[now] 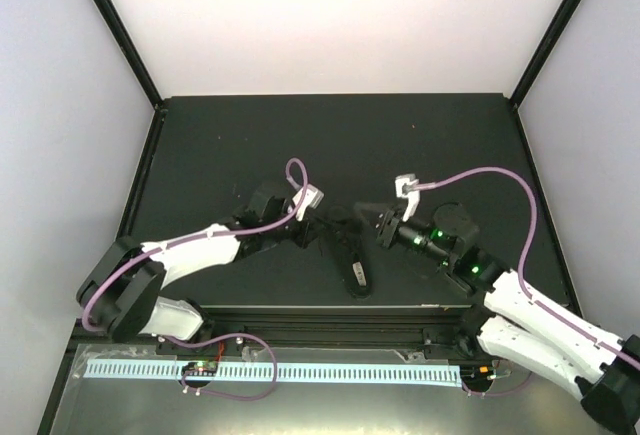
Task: Tie the shoes
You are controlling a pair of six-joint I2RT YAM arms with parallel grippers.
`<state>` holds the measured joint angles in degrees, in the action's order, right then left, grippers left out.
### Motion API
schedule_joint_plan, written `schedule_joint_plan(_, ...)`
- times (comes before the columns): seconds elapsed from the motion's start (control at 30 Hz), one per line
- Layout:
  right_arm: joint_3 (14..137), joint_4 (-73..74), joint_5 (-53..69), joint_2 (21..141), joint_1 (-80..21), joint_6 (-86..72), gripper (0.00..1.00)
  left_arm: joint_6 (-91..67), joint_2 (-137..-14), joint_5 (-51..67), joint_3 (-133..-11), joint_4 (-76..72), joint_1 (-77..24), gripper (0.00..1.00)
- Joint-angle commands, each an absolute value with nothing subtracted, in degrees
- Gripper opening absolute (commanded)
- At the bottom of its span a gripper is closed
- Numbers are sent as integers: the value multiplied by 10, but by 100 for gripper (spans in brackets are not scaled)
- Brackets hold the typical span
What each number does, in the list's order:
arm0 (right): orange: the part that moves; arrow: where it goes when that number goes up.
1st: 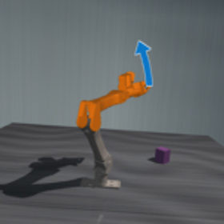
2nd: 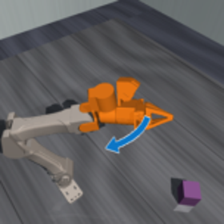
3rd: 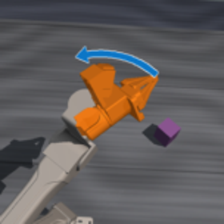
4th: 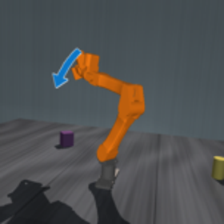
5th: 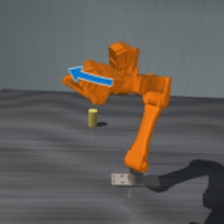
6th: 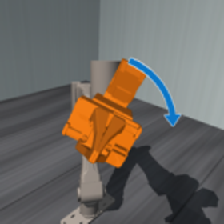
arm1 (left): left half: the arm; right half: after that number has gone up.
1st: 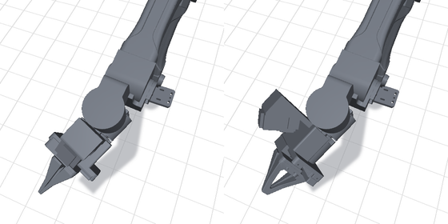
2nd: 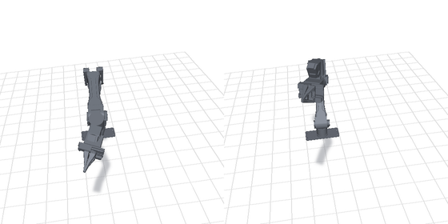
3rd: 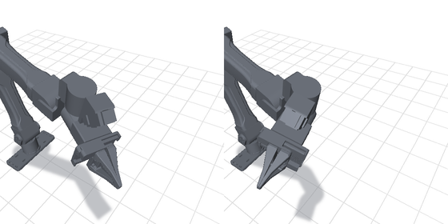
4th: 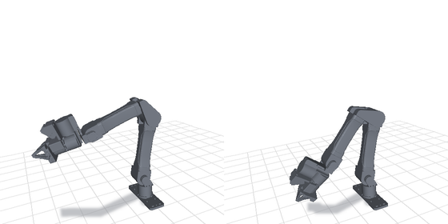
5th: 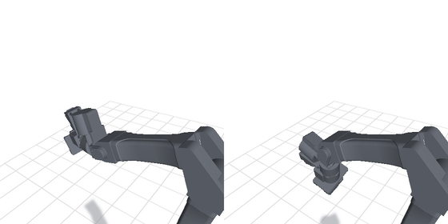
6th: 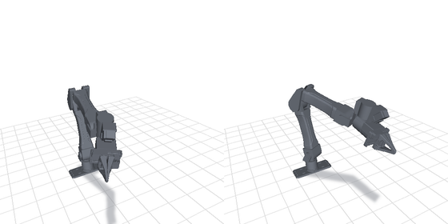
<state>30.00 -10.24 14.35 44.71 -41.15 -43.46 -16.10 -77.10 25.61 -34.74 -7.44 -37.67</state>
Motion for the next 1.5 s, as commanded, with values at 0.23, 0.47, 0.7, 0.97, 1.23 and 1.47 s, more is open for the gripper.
schedule_joint_plan(0.23,288,-69,173,523,-700,-318,4,-113,-842,318,-496,-32,-362,2)
schedule_joint_plan(0.47,320,104,-49,495,-689,-338,87,-90,-840,393,-499,-44,-363,2)
schedule_joint_plan(0.7,298,118,20,404,-503,-296,87,-78,-827,440,-492,-58,-371,2)
schedule_joint_plan(0.97,301,55,241,468,-367,-235,73,-71,-824,460,-502,-55,-383,2)
schedule_joint_plan(1.23,330,38,294,559,-337,-182,55,-71,-831,465,-509,-51,-395,2)
schedule_joint_plan(1.47,328,11,303,577,-334,-183,16,-71,-834,461,-518,-40,-404,3)
